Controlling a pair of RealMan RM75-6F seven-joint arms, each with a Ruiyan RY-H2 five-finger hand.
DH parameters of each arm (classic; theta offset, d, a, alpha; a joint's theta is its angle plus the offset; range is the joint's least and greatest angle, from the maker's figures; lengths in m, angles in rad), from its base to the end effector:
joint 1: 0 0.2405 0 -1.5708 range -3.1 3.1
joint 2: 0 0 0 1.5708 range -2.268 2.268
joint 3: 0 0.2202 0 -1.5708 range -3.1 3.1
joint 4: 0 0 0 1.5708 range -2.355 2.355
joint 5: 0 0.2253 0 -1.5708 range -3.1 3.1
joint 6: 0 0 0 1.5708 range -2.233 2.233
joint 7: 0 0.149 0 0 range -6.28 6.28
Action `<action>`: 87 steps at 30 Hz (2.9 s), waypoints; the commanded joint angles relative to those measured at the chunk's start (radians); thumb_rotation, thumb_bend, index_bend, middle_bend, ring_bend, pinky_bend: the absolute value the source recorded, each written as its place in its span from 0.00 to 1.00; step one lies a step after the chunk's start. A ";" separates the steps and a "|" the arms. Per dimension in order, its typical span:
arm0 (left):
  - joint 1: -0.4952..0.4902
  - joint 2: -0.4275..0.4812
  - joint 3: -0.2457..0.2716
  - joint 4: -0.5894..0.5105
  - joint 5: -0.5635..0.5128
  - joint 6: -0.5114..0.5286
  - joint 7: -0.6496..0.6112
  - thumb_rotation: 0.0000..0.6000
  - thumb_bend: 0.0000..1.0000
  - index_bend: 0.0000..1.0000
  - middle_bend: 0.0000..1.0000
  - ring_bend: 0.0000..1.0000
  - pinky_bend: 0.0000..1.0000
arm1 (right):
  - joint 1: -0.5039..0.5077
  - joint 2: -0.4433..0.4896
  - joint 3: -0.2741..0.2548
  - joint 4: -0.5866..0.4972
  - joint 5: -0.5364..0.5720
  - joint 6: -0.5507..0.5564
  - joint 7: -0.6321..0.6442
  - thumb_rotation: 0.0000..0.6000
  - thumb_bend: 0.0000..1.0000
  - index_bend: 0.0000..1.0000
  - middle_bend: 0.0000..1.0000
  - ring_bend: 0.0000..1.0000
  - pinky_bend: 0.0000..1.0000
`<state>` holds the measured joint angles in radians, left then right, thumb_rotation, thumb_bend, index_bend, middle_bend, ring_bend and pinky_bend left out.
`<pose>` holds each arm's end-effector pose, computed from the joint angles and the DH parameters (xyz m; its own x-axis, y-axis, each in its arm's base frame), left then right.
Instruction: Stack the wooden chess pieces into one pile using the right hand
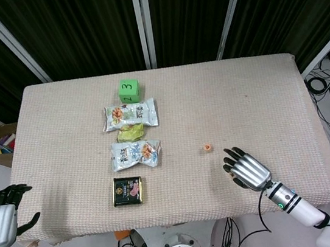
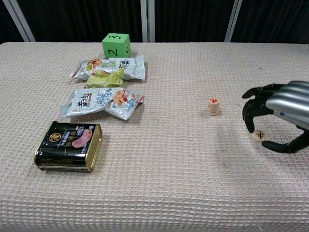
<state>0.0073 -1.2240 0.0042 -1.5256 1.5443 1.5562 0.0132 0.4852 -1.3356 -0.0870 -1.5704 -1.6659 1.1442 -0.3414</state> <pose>-0.2989 0.1458 0.1060 0.3936 0.0220 0.9190 0.9185 0.0328 -0.3942 -0.1887 -0.2234 -0.0006 0.6889 -0.1223 0.7144 -0.6189 -0.6124 0.4919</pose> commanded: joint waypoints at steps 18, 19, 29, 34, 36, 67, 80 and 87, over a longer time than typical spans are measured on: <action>0.004 0.000 0.003 -0.010 -0.013 -0.008 0.014 1.00 0.17 0.27 0.22 0.15 0.19 | 0.248 -0.096 0.214 0.098 0.242 -0.296 -0.045 1.00 0.32 0.54 0.26 0.00 0.05; 0.004 0.000 0.003 -0.010 -0.014 -0.009 0.013 1.00 0.18 0.27 0.22 0.15 0.19 | 0.251 -0.101 0.214 0.104 0.244 -0.299 -0.044 1.00 0.32 0.53 0.26 0.00 0.04; 0.001 -0.002 0.002 -0.003 -0.017 -0.016 0.007 1.00 0.17 0.27 0.22 0.15 0.19 | 0.260 -0.105 0.204 0.122 0.272 -0.295 -0.051 1.00 0.32 0.51 0.25 0.00 0.03; 0.002 -0.001 0.002 -0.003 -0.016 -0.015 0.006 1.00 0.17 0.27 0.22 0.15 0.19 | 0.266 -0.112 0.198 0.128 0.278 -0.296 -0.049 1.00 0.32 0.49 0.24 0.00 0.03; 0.002 0.000 0.002 -0.003 -0.016 -0.015 0.007 1.00 0.17 0.27 0.22 0.15 0.19 | 0.270 -0.116 0.197 0.131 0.280 -0.296 -0.049 1.00 0.32 0.49 0.24 0.00 0.03; 0.006 -0.004 0.002 0.008 -0.018 -0.013 -0.008 1.00 0.17 0.27 0.22 0.15 0.19 | 0.262 -0.092 0.180 0.095 0.296 -0.230 -0.069 1.00 0.29 0.39 0.24 0.00 0.01; -0.015 -0.007 -0.014 -0.001 -0.009 -0.017 0.004 1.00 0.17 0.27 0.22 0.15 0.19 | -0.114 0.183 0.114 -0.125 0.327 0.230 0.062 1.00 0.32 0.08 0.16 0.01 0.13; -0.024 -0.008 -0.022 -0.039 -0.003 -0.011 0.053 1.00 0.17 0.27 0.22 0.15 0.19 | -0.299 0.220 0.030 -0.103 0.248 0.399 0.241 1.00 0.32 0.00 0.10 0.00 0.05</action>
<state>-0.0148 -1.2316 -0.0171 -1.5593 1.5393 1.5441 0.0605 0.2444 -1.1387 -0.0203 -1.6782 -1.3855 1.4919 -0.1505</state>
